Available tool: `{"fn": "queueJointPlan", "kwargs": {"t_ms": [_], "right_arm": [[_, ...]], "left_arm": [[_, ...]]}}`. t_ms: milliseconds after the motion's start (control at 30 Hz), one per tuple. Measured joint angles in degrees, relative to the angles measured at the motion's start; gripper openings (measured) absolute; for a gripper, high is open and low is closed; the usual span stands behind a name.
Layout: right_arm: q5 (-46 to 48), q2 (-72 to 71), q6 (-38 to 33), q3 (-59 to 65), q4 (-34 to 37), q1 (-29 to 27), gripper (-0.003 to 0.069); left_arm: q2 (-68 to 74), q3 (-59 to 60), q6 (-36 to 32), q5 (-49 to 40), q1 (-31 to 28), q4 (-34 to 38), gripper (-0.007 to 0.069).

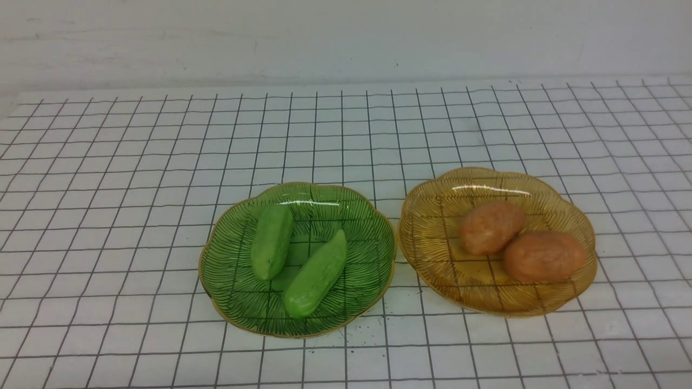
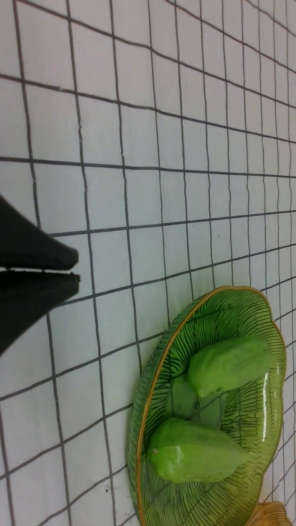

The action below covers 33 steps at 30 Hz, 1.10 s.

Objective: Put different types of vegetables on the plate.

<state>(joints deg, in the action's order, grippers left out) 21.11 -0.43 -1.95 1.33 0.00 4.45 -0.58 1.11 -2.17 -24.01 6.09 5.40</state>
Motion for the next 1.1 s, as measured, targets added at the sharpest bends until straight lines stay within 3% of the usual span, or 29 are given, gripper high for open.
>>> {"fn": "queueJointPlan", "kwargs": {"t_ms": [267,1100], "right_arm": [[0.0,0.0,0.1,0.0,0.0,0.0,-0.0015],[0.0,0.0,0.2,0.0,0.0,0.0,-0.0015]], "left_arm": [[0.0,0.0,0.0,0.1,-3.5,0.0,-0.0008],[0.0,0.0,0.0,0.1,-3.5,0.0,-0.0008]]}}
